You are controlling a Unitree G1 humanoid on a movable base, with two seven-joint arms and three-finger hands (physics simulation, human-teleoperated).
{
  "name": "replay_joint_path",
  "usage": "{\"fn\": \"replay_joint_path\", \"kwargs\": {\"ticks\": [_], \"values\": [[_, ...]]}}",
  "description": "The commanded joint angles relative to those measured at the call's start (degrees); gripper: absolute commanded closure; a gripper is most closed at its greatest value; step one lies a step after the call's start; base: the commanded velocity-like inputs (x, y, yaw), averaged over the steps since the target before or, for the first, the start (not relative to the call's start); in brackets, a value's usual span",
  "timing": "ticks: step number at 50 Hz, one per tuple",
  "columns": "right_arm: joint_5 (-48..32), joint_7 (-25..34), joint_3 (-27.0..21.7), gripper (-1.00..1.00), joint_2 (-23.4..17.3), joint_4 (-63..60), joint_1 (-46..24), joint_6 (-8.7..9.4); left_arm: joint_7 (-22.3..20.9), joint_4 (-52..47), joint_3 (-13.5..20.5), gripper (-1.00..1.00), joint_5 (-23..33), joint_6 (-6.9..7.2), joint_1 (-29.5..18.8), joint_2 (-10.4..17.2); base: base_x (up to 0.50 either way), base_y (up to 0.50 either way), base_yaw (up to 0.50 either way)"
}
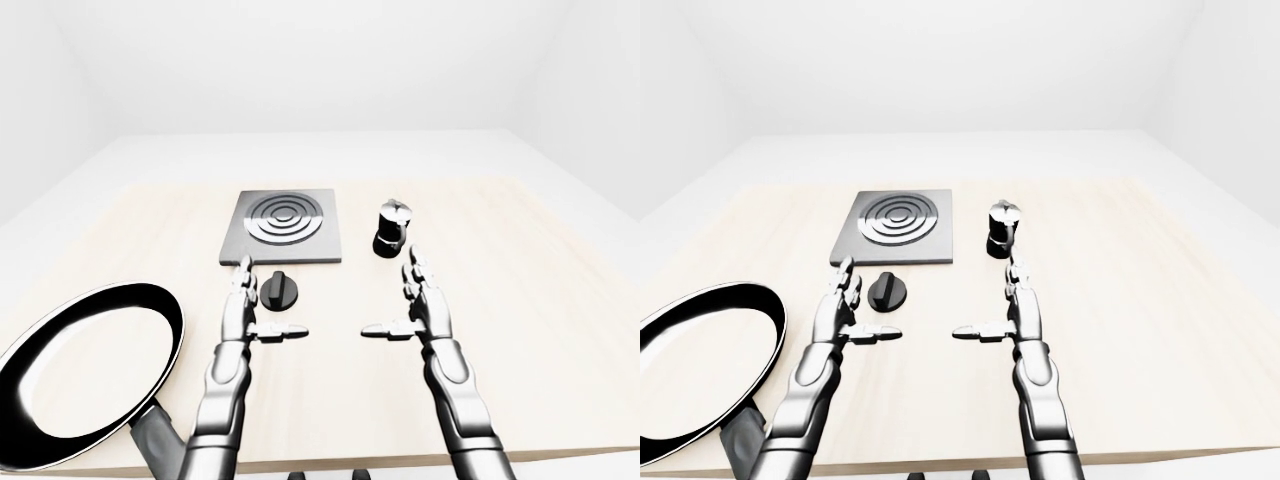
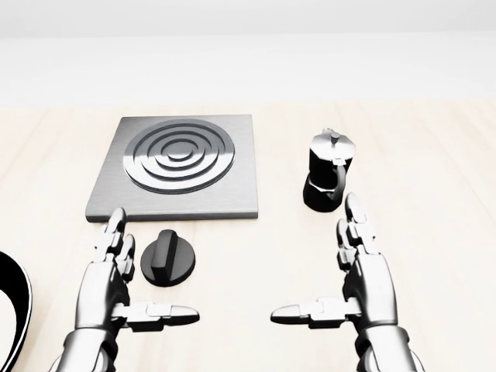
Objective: Turn on the stove.
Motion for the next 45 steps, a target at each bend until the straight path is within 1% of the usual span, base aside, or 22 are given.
{"fn": "replay_joint_path", "kwargs": {"ticks": [1, 2, 5, 9, 11, 14, 16, 17, 18, 20, 21, 22, 23, 26, 27, 31, 33, 36, 37, 39, 41, 45], "values": [[0.05, 0.02, 0.21, -1.00, 0.11, 0.64, -0.05, -0.44, 1.13, 4.44, -0.32, -1.00, 2.18, -2.11, -1.13, 0.12, 0.00, 0.00, 0.00], [0.18, 0.04, 0.13, -1.00, 0.07, 0.23, -0.03, -0.08, 1.17, 4.54, -0.50, -1.00, 2.48, -1.87, -1.06, 0.08, 0.00, 0.00, 0.00], [0.26, 0.08, 0.16, -1.00, 0.12, 0.51, 0.00, -0.44, 1.34, 7.46, -0.54, -1.00, 3.00, -3.88, -1.53, 0.02, 0.00, 0.00, 0.00], [0.25, 0.12, 0.19, -1.00, 0.08, 0.41, -0.01, -0.35, 1.32, 7.76, -0.84, -1.00, 3.52, -3.83, -1.54, -0.05, 0.00, 0.00, 0.00], [0.28, 0.17, 0.13, -1.00, 0.03, 0.45, 0.04, -0.39, 1.22, 6.52, -0.95, -1.00, 3.67, -2.70, -1.36, -0.03, 0.00, 0.00, 0.00], [0.44, 0.17, -0.02, -1.00, 0.04, 0.71, -0.13, -0.49, 1.22, 8.83, -1.04, -1.00, 3.99, -4.46, -1.70, -0.15, 0.00, 0.00, 0.00], [0.45, 0.16, -0.02, -1.00, 0.04, 0.69, -0.12, -0.46, 1.21, 8.93, -1.03, -1.00, 4.00, -4.52, -1.74, -0.15, 0.00, 0.00, 0.00], [0.45, 0.12, 0.07, -1.00, 0.12, 0.86, -0.18, -0.61, 1.13, 7.69, -1.19, -1.00, 4.10, -3.42, -1.57, -0.18, 0.00, 0.00, 0.00], [0.43, 0.11, 0.09, -1.00, 0.11, 0.85, -0.20, -0.63, 1.18, 8.60, -1.29, -1.00, 4.22, -4.32, -1.57, -0.30, 0.00, 0.00, 0.00], [0.51, 0.14, 0.06, -1.00, 0.07, 0.66, -0.15, -0.48, 1.05, 6.97, -1.43, -1.00, 4.31, -3.10, -1.19, -0.31, 0.00, 0.00, 0.00], [0.54, 0.13, 0.02, -1.00, 0.04, 0.49, -0.12, -0.34, 1.04, 7.36, -1.48, -1.00, 4.34, -3.52, -1.18, -0.40, 0.00, 0.00, 0.00], [0.55, 0.16, 0.01, -1.00, 0.05, 0.70, -0.11, -0.53, 1.01, 6.14, -1.58, -1.00, 4.39, -2.54, -0.94, -0.43, 0.00, 0.00, 0.00], [0.55, 0.14, -0.01, -1.00, 0.05, 0.81, -0.14, -0.57, 1.02, 6.77, -1.60, -1.00, 4.44, -3.10, -1.02, -0.48, 0.00, 0.00, 0.00], [0.50, 0.10, 0.10, -1.00, 0.10, 0.77, -0.08, -0.50, 0.91, 6.08, -1.68, -1.00, 4.50, -2.56, -0.89, -0.49, 0.00, 0.00, 0.00], [0.43, 0.11, 0.14, -1.00, 0.11, 0.96, -0.08, -0.70, 0.98, 7.08, -1.72, -1.00, 4.58, -3.53, -0.94, -0.58, 0.00, 0.00, 0.00], [0.49, 0.16, 0.13, -1.00, 0.10, 1.06, -0.07, -0.79, 0.98, 7.09, -1.73, -1.00, 4.57, -3.65, -0.98, -0.62, 0.00, 0.00, 0.00], [0.52, 0.21, 0.08, -1.00, 0.08, 1.45, -0.16, -1.04, 0.84, 5.77, -1.65, -1.00, 4.49, -2.34, -0.93, -0.48, 0.00, 0.00, 0.00], [0.56, 0.17, 0.13, -1.00, 0.11, 0.97, -0.12, -0.62, 0.81, 5.84, -1.56, -1.00, 4.44, -2.36, -0.94, -0.46, 0.00, 0.00, 0.00], [0.58, 0.19, 0.12, -1.00, 0.12, 1.13, -0.18, -0.72, 0.93, 7.18, -1.58, -1.00, 4.51, -3.57, -1.03, -0.55, 0.00, 0.00, 0.00], [0.54, 0.15, 0.21, -1.00, 0.15, 0.80, -0.06, -0.50, 0.92, 6.48, -1.64, -1.00, 4.53, -2.76, -1.04, -0.54, 0.00, 0.00, 0.00], [0.55, 0.14, 0.22, -1.00, 0.13, 0.49, 0.01, -0.25, 0.99, 7.74, -1.69, -1.00, 4.58, -3.89, -1.08, -0.63, 0.00, 0.00, 0.00], [0.54, 0.11, 0.28, -1.00, 0.19, 0.52, -0.03, -0.29, 1.02, 8.57, -1.74, -1.00, 4.62, -4.25, -1.39, -0.65, 0.00, 0.00, 0.00]]}}
